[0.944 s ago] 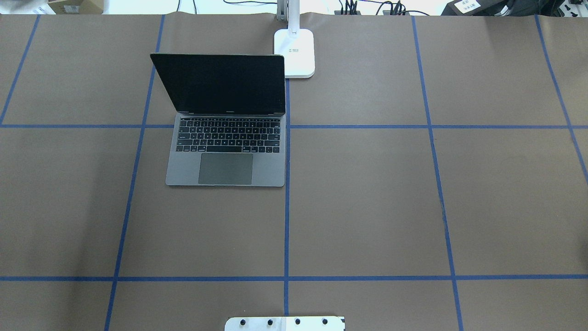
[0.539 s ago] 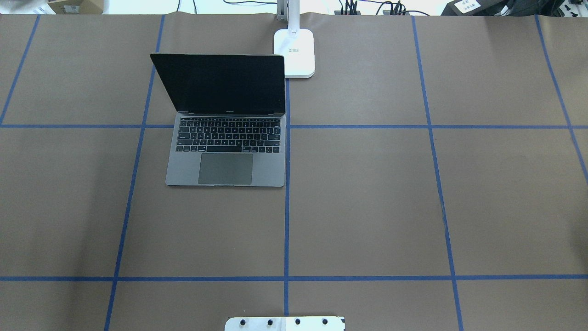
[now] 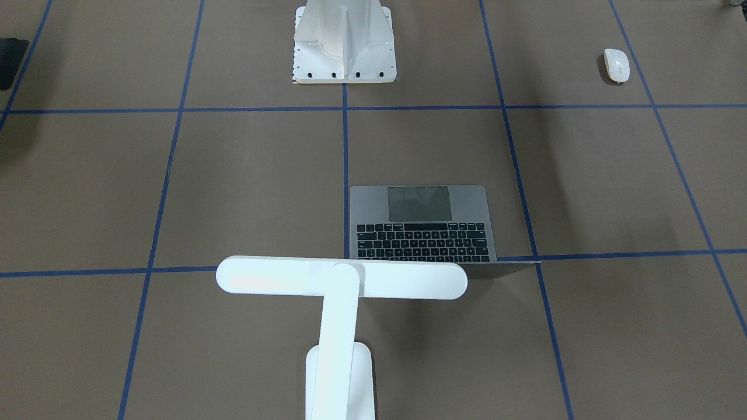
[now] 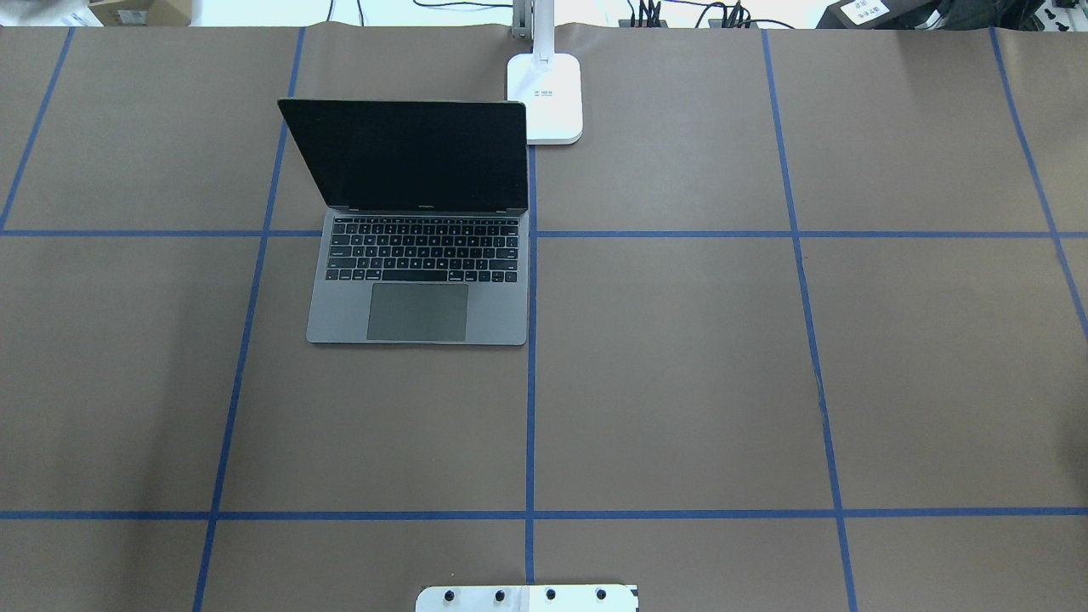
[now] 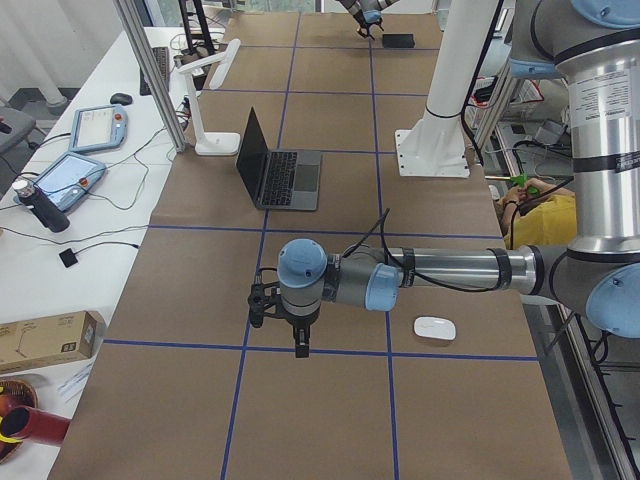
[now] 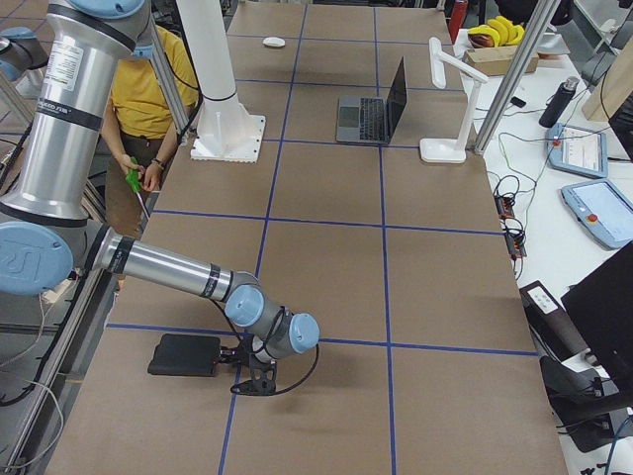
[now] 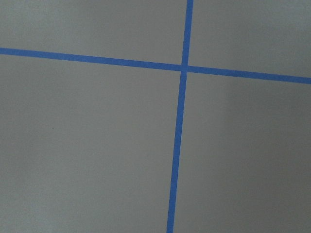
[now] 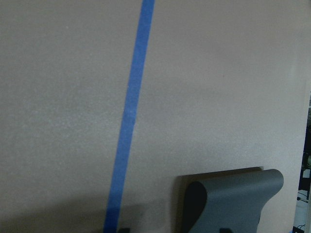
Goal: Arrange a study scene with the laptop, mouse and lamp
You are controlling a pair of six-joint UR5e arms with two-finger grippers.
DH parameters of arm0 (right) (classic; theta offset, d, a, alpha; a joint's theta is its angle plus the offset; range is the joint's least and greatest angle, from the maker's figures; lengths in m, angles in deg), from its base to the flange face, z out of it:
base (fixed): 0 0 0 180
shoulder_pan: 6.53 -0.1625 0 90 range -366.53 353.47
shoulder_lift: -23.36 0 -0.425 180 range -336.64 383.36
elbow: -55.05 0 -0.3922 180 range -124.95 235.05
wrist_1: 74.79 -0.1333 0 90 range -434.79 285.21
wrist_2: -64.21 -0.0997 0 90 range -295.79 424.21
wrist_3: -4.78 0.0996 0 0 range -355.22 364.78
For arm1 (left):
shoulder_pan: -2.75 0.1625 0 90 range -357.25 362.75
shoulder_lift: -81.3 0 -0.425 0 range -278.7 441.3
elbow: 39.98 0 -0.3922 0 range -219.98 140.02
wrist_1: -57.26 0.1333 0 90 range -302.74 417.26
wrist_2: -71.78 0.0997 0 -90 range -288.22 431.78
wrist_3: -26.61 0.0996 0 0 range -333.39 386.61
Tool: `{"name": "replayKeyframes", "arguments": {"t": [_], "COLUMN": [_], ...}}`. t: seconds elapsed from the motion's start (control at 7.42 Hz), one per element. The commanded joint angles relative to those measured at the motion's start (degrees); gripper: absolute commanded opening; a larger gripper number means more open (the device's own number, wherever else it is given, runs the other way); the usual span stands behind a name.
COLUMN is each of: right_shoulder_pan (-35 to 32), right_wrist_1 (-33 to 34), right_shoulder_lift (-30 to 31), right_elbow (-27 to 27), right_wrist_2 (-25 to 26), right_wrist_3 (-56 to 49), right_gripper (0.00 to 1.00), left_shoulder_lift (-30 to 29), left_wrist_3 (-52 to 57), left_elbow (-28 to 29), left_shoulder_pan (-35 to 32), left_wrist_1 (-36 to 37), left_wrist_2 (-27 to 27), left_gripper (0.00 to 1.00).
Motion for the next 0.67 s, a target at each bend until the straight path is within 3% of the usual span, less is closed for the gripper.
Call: {"name": "replayKeyframes", "arguments": {"t": [0.0,0.54], "right_shoulder_pan": [0.0,0.3], "right_wrist_1": [0.0,0.3], "right_shoulder_lift": [2.6,3.0], "right_elbow": [1.1,0.5], "right_wrist_2": [0.1,0.0], "right_wrist_3": [-0.7,-0.1], "right_gripper": [0.67,0.67], "left_shoulder_lift": [0.0,0.3], "left_wrist_3": [0.0,0.0], "left_elbow": [0.0,-0.1], "left_shoulder_pan": [0.0,0.0], "left_wrist_1": [0.0,-0.1], "left_wrist_2": [0.0,0.0], "left_gripper": [1.0,1.0]}}
